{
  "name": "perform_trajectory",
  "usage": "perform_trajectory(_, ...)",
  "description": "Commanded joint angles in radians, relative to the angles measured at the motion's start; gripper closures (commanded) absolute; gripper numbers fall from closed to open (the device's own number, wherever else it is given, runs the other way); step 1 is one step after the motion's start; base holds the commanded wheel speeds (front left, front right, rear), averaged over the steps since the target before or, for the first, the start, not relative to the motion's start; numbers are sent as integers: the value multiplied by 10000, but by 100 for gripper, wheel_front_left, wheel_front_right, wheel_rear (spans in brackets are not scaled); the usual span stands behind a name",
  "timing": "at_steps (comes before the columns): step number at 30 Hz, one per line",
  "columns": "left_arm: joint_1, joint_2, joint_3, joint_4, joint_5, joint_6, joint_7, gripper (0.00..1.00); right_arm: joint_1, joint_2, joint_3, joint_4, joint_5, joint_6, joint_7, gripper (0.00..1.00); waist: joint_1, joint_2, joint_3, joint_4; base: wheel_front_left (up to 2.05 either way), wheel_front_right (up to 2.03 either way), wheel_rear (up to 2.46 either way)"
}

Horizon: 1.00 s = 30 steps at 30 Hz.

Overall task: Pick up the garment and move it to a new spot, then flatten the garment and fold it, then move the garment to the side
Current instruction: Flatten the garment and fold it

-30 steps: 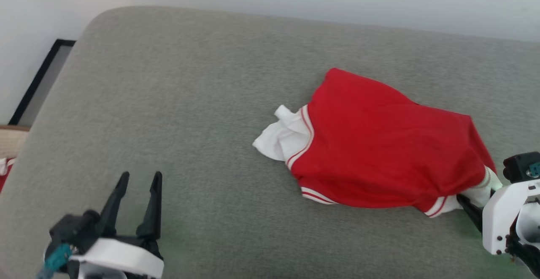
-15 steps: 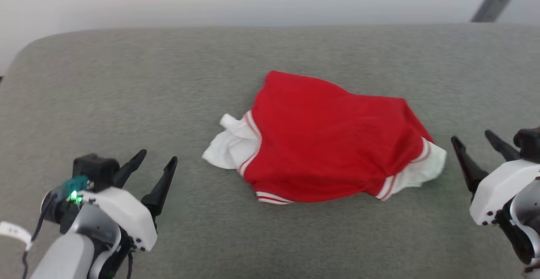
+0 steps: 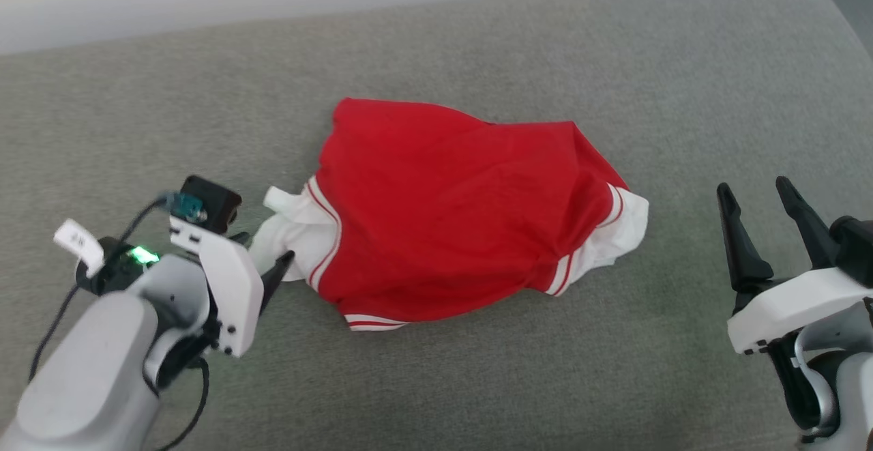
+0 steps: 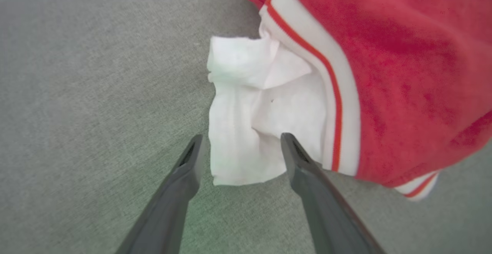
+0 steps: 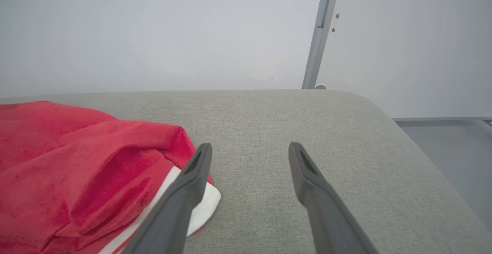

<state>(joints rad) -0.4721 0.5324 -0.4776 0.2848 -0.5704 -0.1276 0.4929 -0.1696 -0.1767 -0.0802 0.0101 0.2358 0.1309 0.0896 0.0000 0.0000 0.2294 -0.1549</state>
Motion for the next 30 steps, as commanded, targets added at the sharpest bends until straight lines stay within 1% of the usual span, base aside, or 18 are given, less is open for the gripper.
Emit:
perform_trajectory(1, -361, 12, -130, 326, -130, -16, 431, 0, 12, 115, -1, 10, -71, -3, -158, 0, 0, 0, 317, -263, 0, 0, 0)
perform_trajectory(5, -1218, -42, -552, 1397, -319, -14, 1665, 0, -166, 373, 103, 99, -28, -1, -344, 0, 0, 0, 651, -451, 0, 0, 0)
perform_trajectory(9, -1862, -167, -965, 2660, -764, 22, 2862, 0, -427, 438, 273, 222, 118, -3, -453, 0, 0, 0, 928, -595, 0, 0, 0)
perform_trajectory(10, -1862, -167, -965, 2660, -764, 22, 2862, 0, -427, 438, 273, 222, 118, -3, -453, 0, 0, 0, 928, -595, 0, 0, 0)
perform_trajectory(11, -2020, -179, -1096, 2886, -854, 27, 3098, 28, -489, 452, 343, 269, 145, -1, -462, 0, 0, 0, 982, -635, 0, 0, 0)
perform_trajectory(12, -2137, -210, -1168, 3127, -991, 27, 3335, 100, -543, 457, 379, 297, 162, -1, -474, 0, 0, 0, 1011, -658, 0, 0, 0)
perform_trajectory(14, -2313, -193, -1284, 3494, -1211, 28, 3728, 100, -650, 450, 413, 358, 192, -3, -512, 0, 0, 0, 1036, -685, 0, 0, 0)
perform_trajectory(17, -2509, -139, -1199, 3694, -1535, 21, 3927, 100, -673, 391, 450, 407, 251, -1, -531, 0, 0, 0, 1050, -657, 0, 0, 0)
perform_trajectory(22, -2409, 424, -910, 3490, -1781, 40, 3631, 100, -560, 291, 282, 452, 304, -3, -440, 0, 0, 0, 976, -441, 0, 0, 0)
perform_trajectory(28, -1705, 1227, -398, 2498, -2067, 539, 3577, 100, -467, 183, 202, 485, 367, -1, -184, 0, 0, 0, 879, -120, 0, 0, 0)
perform_trajectory(30, -1377, 1546, -205, 2073, -2171, 769, 3569, 100, -473, 161, 167, 488, 364, -1, -119, 0, 0, 0, 870, -43, 0, 0, 0)
